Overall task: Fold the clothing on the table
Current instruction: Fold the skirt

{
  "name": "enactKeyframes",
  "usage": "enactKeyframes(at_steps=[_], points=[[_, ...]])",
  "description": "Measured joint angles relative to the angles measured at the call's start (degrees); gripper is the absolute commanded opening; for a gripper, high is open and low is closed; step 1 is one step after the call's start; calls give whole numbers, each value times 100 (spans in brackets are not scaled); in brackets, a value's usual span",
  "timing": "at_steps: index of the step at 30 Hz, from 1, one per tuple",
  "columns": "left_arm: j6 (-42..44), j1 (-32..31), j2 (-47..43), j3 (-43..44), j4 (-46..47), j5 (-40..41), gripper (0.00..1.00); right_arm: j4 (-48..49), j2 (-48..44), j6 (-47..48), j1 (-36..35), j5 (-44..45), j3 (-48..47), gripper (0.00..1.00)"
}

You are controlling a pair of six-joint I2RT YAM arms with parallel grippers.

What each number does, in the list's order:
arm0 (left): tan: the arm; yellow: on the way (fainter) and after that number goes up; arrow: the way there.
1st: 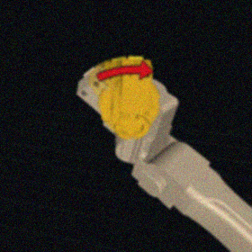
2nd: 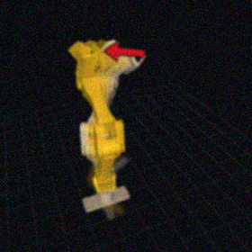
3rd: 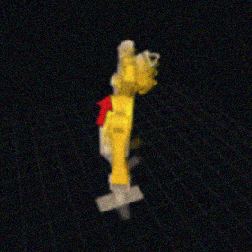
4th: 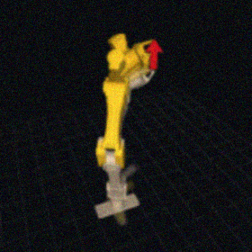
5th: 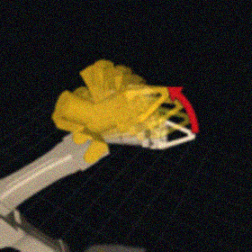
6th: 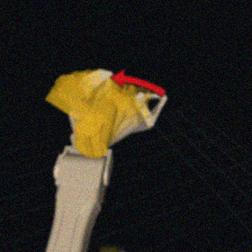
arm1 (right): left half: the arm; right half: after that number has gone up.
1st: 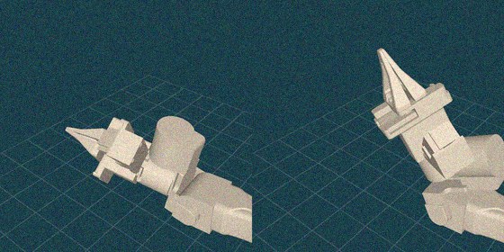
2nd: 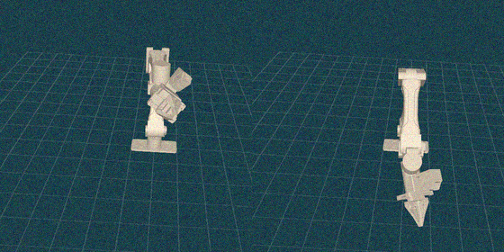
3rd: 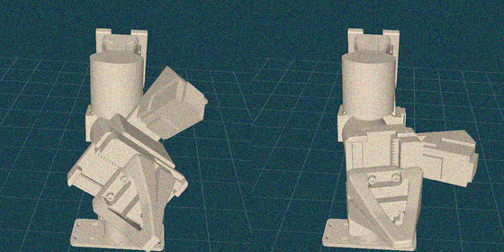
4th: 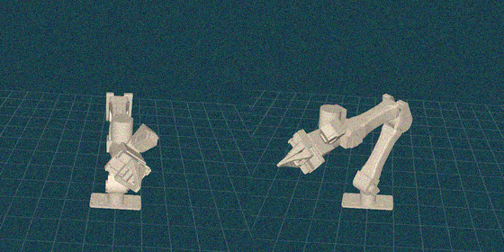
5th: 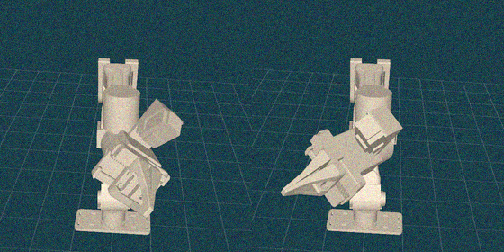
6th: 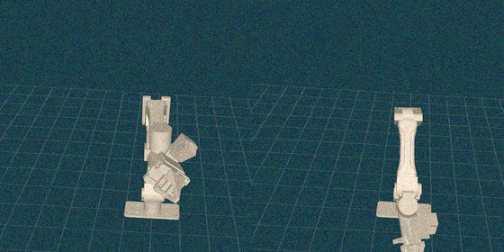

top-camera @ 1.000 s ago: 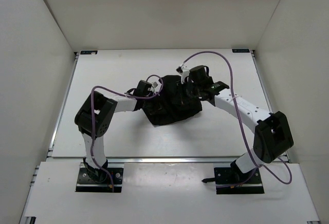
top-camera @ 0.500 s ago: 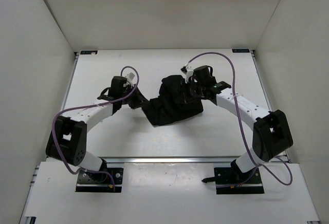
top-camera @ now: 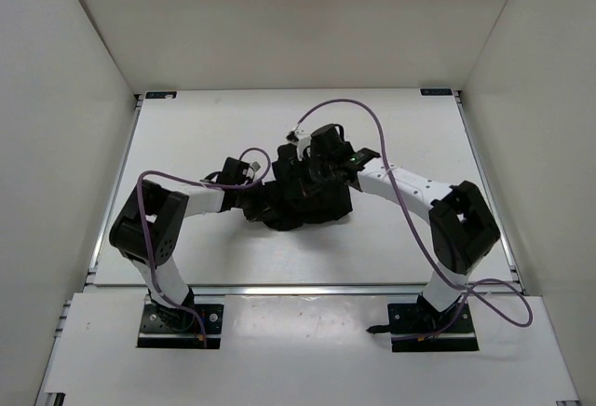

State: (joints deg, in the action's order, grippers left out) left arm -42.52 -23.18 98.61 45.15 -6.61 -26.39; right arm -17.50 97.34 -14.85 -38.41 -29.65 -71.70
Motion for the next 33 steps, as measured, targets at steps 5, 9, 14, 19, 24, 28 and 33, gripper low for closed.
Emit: enactKeyframes(at_steps=[5, 9, 14, 19, 24, 28, 33], points=[[-57, 76, 131, 0, 199, -273, 0, 48, 468, -2, -275, -87, -251, 5], [-61, 162, 133, -31, 238, -343, 0, -85, 763, -44, -358, -66, -343, 54], [-13, 391, 68, -87, 184, -417, 0, -317, 619, -103, -151, -195, -374, 75], [258, 767, -389, -85, -358, -356, 0, -278, -149, -286, 490, -225, -662, 20], [621, 1322, -1386, 400, -1097, -367, 1, 428, -1010, -472, 1327, -315, -280, 0], [463, 1320, -1904, 756, -745, -739, 0, 793, -903, -627, 1635, -481, 671, 1], [-1080, 549, -2124, -363, 2157, -1480, 0, 1172, -234, -887, 1644, -1049, 1547, 0]])
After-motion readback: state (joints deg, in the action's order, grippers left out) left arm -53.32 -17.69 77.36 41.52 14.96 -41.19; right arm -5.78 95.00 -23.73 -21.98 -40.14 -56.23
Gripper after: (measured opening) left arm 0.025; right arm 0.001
